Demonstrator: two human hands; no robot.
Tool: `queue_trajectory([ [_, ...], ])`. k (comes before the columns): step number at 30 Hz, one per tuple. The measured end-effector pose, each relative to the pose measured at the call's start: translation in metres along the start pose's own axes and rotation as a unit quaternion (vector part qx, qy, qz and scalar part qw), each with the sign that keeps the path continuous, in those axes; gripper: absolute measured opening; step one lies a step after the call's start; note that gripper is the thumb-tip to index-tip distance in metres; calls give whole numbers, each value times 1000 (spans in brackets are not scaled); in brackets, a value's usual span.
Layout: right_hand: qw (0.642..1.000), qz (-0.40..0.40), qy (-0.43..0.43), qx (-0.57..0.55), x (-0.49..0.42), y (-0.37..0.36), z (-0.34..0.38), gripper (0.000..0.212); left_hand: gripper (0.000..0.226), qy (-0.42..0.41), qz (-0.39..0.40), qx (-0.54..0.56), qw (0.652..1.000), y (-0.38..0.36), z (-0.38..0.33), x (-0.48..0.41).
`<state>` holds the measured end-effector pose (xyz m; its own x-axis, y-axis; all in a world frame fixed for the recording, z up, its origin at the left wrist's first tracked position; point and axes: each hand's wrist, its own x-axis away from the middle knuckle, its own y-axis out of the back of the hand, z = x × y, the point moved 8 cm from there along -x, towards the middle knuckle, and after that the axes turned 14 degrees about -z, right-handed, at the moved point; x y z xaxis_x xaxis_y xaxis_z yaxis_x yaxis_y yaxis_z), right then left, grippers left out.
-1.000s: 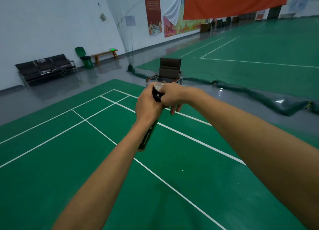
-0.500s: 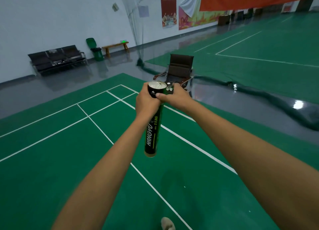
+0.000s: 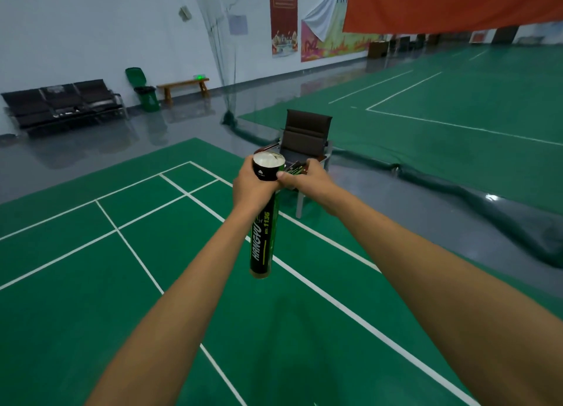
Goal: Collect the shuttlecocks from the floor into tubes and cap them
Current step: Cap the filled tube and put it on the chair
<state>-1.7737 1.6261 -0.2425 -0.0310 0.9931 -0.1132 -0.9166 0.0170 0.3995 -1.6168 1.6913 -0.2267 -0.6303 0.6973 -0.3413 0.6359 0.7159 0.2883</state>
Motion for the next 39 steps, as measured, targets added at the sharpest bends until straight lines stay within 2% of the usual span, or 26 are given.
queue_trajectory([
  [4, 1000, -22, -1, -12, -70, -8, -11, 119, 65, 2, 23, -6, 1000, -49, 10, -53],
  [13, 999, -46, -17, 14, -262, -27, -83, 83, 64, 59, 15, -18, 998, -155, 73, -194],
  [16, 999, -37, -19, 23, -332, -36, -94, 91, 62, 61, 18, -19, 998, -199, 82, -247],
  [19, 999, -25, -29, 35, -406, -46, -98, 120, 63, 62, 19, -30, 997, -243, 85, -300],
  [20, 999, -26, -22, 33, -431, -49, -100, 123, 63, 59, 18, -30, 998, -258, 86, -317],
  [24, 998, -24, -13, 51, -512, -61, -105, 96, 60, 59, 19, -34, 998, -310, 90, -374],
  [31, 996, -16, -4, 84, -638, -100, -115, 85, 63, 73, 25, -31, 997, -391, 117, -478],
  [34, 993, -16, 9, 116, -696, -121, -115, 89, 66, 75, 26, -23, 997, -426, 137, -528],
  [39, 991, -16, 4, 133, -813, -173, -109, 114, 71, 81, 34, -5, 996, -487, 174, -637],
])
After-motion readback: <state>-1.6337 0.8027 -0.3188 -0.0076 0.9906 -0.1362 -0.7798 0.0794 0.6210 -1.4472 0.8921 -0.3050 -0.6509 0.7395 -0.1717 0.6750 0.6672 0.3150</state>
